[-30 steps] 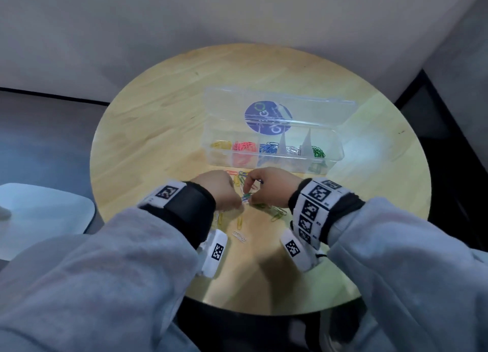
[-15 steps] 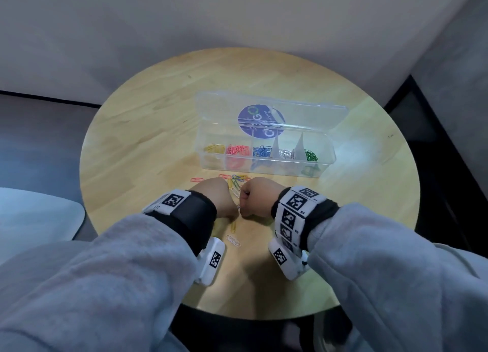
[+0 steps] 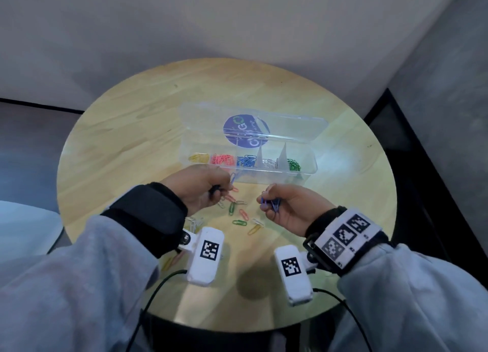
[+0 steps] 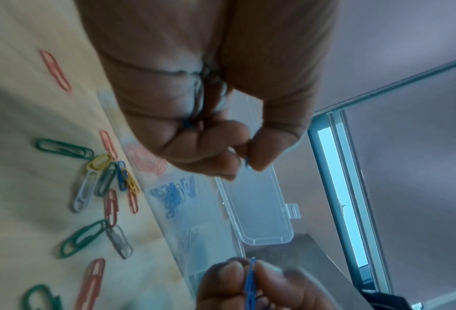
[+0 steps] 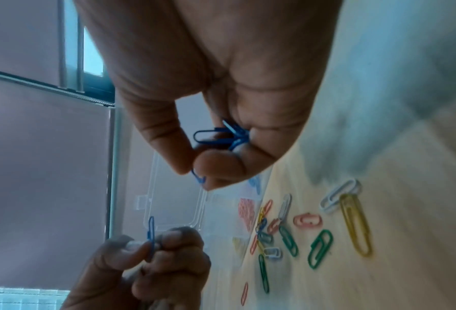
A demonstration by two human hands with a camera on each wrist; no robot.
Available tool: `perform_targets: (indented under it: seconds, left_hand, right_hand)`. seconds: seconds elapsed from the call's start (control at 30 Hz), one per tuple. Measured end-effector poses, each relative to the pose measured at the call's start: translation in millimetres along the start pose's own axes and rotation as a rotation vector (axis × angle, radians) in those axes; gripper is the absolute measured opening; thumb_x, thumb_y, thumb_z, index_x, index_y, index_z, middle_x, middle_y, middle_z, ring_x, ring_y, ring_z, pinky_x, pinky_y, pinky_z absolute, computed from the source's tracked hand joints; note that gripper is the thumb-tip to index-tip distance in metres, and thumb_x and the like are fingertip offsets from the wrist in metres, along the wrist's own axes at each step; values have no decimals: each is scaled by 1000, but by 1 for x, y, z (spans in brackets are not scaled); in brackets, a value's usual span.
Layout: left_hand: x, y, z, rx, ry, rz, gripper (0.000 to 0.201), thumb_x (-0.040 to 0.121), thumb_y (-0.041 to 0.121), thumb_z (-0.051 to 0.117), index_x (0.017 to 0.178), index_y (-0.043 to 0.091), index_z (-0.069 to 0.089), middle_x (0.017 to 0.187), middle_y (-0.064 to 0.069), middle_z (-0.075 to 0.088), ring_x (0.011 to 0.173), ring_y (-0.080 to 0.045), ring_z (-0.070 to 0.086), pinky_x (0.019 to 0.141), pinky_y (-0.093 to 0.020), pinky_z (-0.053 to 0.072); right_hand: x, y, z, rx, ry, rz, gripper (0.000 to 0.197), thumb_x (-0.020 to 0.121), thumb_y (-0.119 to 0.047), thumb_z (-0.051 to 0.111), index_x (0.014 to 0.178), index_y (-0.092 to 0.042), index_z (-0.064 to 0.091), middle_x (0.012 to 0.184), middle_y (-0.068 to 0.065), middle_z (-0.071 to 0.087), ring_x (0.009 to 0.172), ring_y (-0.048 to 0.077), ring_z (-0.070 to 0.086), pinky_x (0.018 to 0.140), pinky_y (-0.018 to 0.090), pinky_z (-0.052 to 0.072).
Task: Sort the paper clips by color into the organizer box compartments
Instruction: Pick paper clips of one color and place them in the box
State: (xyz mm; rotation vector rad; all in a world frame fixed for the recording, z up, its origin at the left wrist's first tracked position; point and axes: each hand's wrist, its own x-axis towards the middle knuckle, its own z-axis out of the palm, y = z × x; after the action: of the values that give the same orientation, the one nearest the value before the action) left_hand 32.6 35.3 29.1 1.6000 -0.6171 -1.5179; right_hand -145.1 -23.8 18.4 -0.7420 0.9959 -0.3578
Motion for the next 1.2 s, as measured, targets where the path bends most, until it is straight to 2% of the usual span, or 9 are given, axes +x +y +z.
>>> perform_targets:
  seconds: [0.13, 0.33, 0.47, 0.57, 0.67, 0.8, 1.0, 1.1, 1.2]
  left_hand:
    - [1, -2, -4, -66, 7, -10, 41, 86, -11, 47, 54, 15, 38, 54, -4, 44, 35, -5, 37, 35, -9, 33]
    - [0, 1, -9, -284, 17, -66, 25, 87, -4, 36, 81, 11, 56, 60, -1, 42, 41, -6, 41, 35, -11, 35]
    - [0, 2, -9, -378, -31, -112, 26, 79, -2, 26, 66, 9, 46, 60, -2, 34, 39, -8, 38, 36, -9, 30]
    - [-2, 7, -7, -474, -21, -117, 16, 71, 2, 30, 62, 8, 42, 64, -6, 39, 45, -14, 45, 38, -11, 40]
    - [0, 18, -5, -602, 3, -61, 29, 87, 8, 26, 72, 2, 51, 76, -14, 51, 69, -25, 56, 54, -23, 55]
    - [8, 38, 3, -602, -14, -42, 36, 92, 15, 26, 93, -4, 56, 97, -21, 55, 88, -31, 58, 79, -37, 50]
    - [23, 58, 17, -467, -15, -34, 36, 93, 18, 27, 96, -4, 55, 111, -20, 47, 96, -28, 54, 97, -37, 40]
    - [31, 65, 19, -403, -15, -22, 36, 94, 18, 27, 101, -3, 56, 101, -17, 49, 107, -27, 49, 109, -37, 35]
    - [35, 70, 23, -357, -17, -30, 35, 92, 18, 29, 105, -2, 54, 85, -11, 43, 78, -21, 46, 87, -32, 44]
  right_hand:
    - [5, 1, 2, 158, 34, -21, 20, 90, 10, 43, 79, -2, 53, 66, 12, 55, 44, 14, 58, 46, 18, 53]
    - [6, -6, 3, 212, 61, -10, 23, 93, 6, 39, 81, 3, 58, 65, 12, 54, 50, 17, 59, 52, 20, 55]
    - [5, -12, 5, 271, 27, -3, 20, 92, 2, 37, 83, 2, 55, 71, 13, 53, 62, 20, 59, 56, 23, 58]
    - [1, -24, 7, 292, -14, -16, 22, 87, 7, 31, 89, 2, 53, 79, 15, 52, 69, 21, 59, 60, 25, 59]
    - [4, -43, 14, 253, 1, -70, 29, 87, 14, 25, 92, 3, 52, 92, 19, 50, 81, 24, 56, 63, 26, 59]
    - [16, -61, 25, 164, 81, -126, 40, 85, 21, 16, 93, 5, 51, 102, 21, 47, 94, 27, 53, 69, 24, 55]
    - [27, -76, 24, 59, 84, -113, 29, 89, 19, 25, 87, 4, 50, 95, 18, 43, 78, 24, 51, 70, 27, 51]
    - [30, -81, 26, 0, 56, -90, 28, 88, 18, 26, 90, 2, 48, 91, 17, 41, 71, 23, 47, 56, 20, 47]
    - [33, -84, 29, -57, 38, -72, 29, 86, 17, 26, 94, 3, 50, 90, 15, 37, 68, 21, 42, 60, 24, 46]
